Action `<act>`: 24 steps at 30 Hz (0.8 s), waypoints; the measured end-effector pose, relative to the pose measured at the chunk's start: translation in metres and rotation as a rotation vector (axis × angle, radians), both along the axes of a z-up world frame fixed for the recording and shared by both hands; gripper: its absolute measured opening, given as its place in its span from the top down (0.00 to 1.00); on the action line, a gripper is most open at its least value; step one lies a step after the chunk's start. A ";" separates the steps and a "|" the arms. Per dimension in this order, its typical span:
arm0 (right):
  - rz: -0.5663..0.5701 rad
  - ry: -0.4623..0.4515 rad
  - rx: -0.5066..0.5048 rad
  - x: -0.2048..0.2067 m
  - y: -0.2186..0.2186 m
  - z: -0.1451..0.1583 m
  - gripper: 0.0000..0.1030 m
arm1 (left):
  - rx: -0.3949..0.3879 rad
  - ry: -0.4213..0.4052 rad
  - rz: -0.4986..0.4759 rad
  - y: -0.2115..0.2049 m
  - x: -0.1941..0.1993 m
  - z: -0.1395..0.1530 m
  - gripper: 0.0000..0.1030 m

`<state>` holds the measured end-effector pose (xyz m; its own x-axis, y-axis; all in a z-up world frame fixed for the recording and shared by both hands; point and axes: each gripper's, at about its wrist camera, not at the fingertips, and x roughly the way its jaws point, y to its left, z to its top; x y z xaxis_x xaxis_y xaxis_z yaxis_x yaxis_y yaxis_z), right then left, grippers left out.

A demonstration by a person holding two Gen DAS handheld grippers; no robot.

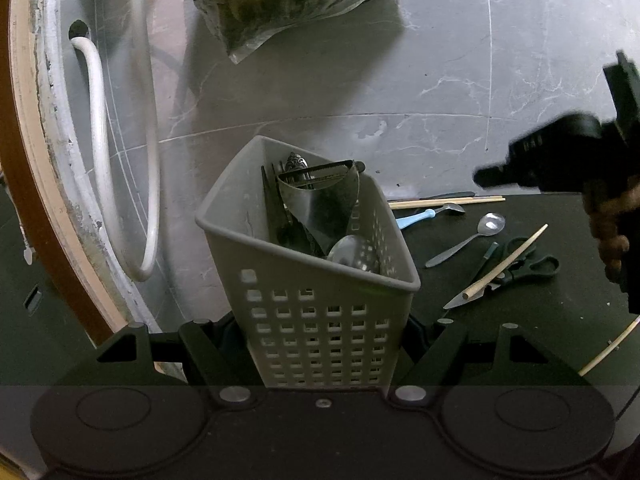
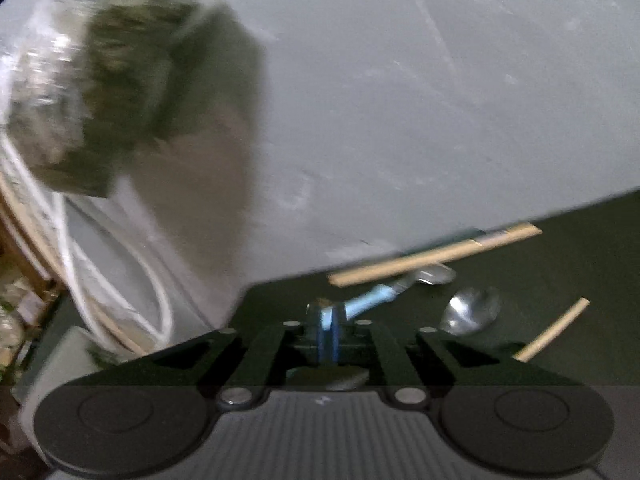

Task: Organize utensils
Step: 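Close the right gripper on the silver spoon handle and lift it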

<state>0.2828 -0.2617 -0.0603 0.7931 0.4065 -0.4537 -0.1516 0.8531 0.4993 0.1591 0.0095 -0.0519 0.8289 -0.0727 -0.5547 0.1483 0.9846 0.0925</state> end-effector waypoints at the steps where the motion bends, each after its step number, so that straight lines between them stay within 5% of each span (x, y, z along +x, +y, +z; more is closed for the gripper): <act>1: -0.016 0.013 -0.011 0.001 -0.006 -0.005 0.83 | 0.001 0.001 0.000 0.000 0.000 0.000 0.25; 4: -0.065 0.066 -0.055 0.008 -0.023 -0.022 0.67 | 0.003 0.005 0.000 0.000 0.001 0.001 0.25; 11: -0.127 0.108 -0.135 0.034 -0.050 -0.047 0.50 | 0.010 0.015 0.004 -0.001 0.003 0.002 0.25; 18: -0.113 0.125 -0.172 0.058 -0.057 -0.061 0.51 | 0.015 0.020 0.013 -0.004 0.005 0.002 0.25; 24: -0.069 0.118 -0.214 0.069 -0.046 -0.070 0.75 | 0.018 0.022 0.017 -0.005 0.005 0.002 0.25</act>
<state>0.3519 -0.3080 -0.1301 0.7519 0.2379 -0.6148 -0.0403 0.9475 0.3173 0.1641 0.0047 -0.0497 0.8173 -0.0488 -0.5741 0.1337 0.9853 0.1067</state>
